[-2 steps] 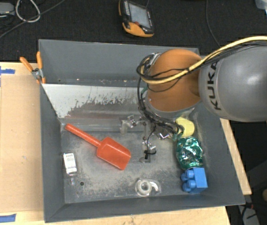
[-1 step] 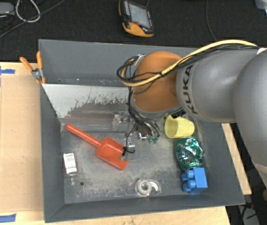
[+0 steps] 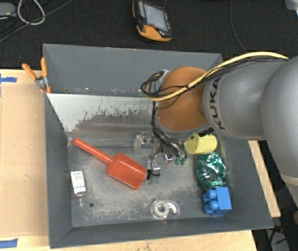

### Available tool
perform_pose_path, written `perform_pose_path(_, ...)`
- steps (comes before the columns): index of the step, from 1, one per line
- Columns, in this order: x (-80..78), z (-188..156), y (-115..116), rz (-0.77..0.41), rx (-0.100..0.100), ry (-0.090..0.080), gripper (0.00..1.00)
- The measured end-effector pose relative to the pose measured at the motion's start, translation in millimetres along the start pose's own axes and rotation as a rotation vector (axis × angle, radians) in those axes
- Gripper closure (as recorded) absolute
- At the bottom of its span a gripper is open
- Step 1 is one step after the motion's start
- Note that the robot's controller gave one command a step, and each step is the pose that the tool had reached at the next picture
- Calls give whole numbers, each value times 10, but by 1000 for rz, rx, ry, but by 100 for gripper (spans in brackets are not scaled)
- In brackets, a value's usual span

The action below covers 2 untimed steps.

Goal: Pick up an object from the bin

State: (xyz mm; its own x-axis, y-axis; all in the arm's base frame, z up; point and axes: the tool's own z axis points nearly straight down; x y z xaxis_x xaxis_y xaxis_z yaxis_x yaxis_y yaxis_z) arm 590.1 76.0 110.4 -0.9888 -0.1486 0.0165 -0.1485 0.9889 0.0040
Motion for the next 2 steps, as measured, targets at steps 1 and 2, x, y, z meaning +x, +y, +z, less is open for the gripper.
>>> perform_pose_path(1, 9, 433, 234, -24, -7, -13, 0)
perform_pose_path(2, -197, 400, 351, 153, -3, -14, 100)
